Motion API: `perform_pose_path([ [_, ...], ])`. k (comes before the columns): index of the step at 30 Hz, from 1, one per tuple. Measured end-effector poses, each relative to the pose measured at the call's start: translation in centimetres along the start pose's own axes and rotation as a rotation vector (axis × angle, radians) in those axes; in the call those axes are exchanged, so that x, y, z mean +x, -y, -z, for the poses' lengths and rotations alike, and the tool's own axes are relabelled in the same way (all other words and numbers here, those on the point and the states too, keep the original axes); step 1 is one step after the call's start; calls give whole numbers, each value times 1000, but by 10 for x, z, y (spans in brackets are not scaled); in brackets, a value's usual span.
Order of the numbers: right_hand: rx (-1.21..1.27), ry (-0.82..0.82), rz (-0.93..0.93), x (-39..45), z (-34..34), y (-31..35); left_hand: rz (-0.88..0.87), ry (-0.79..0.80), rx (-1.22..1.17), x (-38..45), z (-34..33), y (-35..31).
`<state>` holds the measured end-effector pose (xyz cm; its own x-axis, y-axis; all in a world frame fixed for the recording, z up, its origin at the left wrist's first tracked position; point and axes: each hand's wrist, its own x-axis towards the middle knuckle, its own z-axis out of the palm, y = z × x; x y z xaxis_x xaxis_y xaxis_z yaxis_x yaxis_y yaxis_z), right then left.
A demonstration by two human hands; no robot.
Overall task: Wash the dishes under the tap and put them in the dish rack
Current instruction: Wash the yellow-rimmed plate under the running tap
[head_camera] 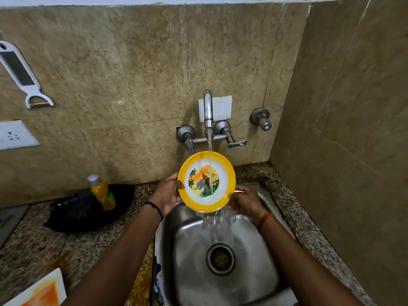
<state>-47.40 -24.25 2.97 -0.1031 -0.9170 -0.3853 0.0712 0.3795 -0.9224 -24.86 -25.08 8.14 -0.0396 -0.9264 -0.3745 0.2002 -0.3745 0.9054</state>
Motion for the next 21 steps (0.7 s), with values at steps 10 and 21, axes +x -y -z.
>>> perform_pose_path([
  [10,-252,-113,555,-12,-2,44,274,-25,-294,4,-22,51],
  [21,-180,-100,32,-1,6,-6,167,-66,245,1,-4,11],
])
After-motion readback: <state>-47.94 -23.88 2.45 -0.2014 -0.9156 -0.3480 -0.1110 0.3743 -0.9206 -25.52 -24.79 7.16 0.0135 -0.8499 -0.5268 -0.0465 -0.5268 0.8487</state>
